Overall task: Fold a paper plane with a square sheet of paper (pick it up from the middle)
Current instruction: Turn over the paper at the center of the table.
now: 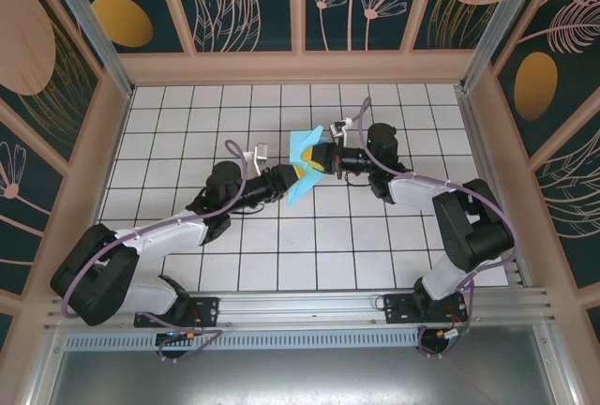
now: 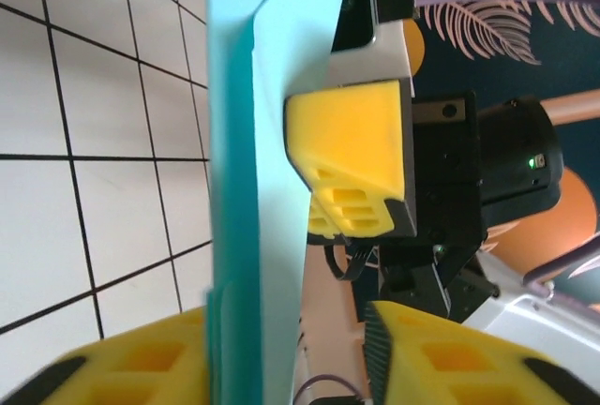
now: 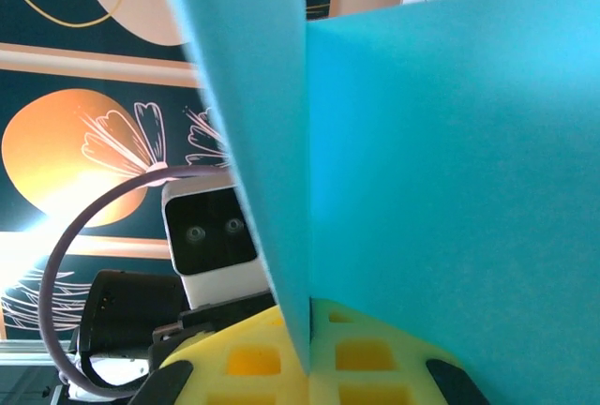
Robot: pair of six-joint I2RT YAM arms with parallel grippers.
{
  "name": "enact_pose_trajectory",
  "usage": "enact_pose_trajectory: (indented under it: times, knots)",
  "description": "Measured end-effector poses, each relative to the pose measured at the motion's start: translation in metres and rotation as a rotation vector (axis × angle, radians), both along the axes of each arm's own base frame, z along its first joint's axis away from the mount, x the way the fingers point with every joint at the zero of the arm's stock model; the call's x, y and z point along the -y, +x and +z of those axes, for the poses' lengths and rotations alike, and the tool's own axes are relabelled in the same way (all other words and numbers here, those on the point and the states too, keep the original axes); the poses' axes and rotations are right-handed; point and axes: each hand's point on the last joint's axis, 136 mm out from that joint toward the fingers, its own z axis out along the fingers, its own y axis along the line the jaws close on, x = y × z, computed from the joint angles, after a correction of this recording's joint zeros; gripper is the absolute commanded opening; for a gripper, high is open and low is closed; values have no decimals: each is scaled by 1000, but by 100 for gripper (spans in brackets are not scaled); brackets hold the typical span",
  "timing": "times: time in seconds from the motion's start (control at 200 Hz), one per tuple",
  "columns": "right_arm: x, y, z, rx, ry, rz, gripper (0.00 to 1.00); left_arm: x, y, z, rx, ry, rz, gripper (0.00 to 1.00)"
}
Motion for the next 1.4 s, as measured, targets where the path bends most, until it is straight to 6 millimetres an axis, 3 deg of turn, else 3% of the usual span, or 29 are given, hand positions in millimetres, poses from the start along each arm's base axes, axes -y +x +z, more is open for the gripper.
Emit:
enact_pose_trajectory:
  times: [0.1,0.225,0.365,0.55,0.731,0.966,1.061,1.166,1.311,1.401]
  knots:
    - [0,-2,-5,-15,-17,10,14,-1,3,-5,7,36,12,19]
    - [5,1,-17,-29,-61,2,41,-4,6,-12,19,101,31,10]
    - [23,19,-33,-53,-177,-84,56,-11,15,-20,39,229,69,6]
    - [67,54,-50,-25,-443,-331,63,-43,42,-34,68,565,205,5]
    - [98,55,-67,-21,-622,-453,63,-87,65,-51,50,928,338,5]
    - [121,49,-95,-67,-751,-516,63,-138,80,-87,-33,1355,441,7]
    - [126,47,-103,-81,-780,-531,63,-145,80,-102,-55,1481,438,9]
    - [131,45,-109,-92,-802,-541,63,-133,85,-123,-58,1572,404,14]
    - [134,45,-112,-96,-818,-552,63,-105,83,-159,-69,1593,305,45]
    - [135,43,-115,-101,-824,-552,63,-90,81,-166,-82,1520,265,62]
